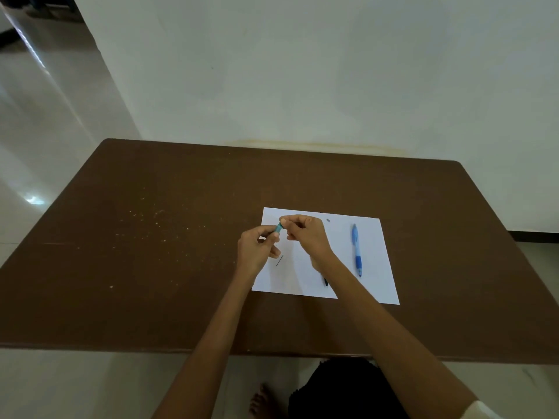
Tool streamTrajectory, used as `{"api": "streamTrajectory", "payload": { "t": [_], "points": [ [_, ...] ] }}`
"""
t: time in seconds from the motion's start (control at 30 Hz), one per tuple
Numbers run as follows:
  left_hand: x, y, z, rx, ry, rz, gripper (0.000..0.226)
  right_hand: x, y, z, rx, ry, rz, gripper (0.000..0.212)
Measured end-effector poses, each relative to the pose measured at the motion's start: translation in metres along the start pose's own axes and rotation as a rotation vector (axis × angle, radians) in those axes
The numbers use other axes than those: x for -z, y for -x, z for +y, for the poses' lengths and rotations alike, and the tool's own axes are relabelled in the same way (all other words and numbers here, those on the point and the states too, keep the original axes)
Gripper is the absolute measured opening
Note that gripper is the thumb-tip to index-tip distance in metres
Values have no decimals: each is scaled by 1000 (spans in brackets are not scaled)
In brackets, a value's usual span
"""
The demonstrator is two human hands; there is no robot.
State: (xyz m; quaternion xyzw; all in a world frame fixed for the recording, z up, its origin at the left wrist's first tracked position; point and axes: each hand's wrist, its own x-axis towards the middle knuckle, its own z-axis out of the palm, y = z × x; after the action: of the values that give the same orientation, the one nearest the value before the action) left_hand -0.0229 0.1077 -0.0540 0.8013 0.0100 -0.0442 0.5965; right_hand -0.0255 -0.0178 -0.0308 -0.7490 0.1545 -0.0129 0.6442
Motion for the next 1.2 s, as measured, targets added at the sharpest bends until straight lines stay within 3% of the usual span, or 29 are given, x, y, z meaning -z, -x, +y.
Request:
{"api": "streamTrajectory", "payload": {
  "t": [0.2,0.3,0.43,0.5,0.6,0.73,0.8,1.07,1.2],
  "points": [
    [6,0,-10,26,112,-24,13,-11,4,10,-44,-97,-31,5],
    [8,-7,-13,58,124,-53,14,-11,-6,9,-64,-72,-58,13],
    [15,-16,-21,-32,-206,-38,27,-16,-26,9,-137,36,-13,14],
    [24,-16,-25,-133,-339,-18,23,-19,-38,11,-113,181,23,14],
    [35,-13,-30,-299,-461,-164,15,-25,-49,15,-86,318,-6,16],
    [35,-11,-32,-340,-651,-482,24,-29,-53,18,-93,324,-12,18],
    [32,-16,-29,-354,-724,-561,30,-29,-54,18,-82,350,-8,18],
    [22,-33,-17,-383,-846,-651,32,-23,-47,17,-36,363,-30,21],
    [22,-36,-19,-436,-874,-672,27,-8,-27,25,-31,277,78,24]
  ]
}}
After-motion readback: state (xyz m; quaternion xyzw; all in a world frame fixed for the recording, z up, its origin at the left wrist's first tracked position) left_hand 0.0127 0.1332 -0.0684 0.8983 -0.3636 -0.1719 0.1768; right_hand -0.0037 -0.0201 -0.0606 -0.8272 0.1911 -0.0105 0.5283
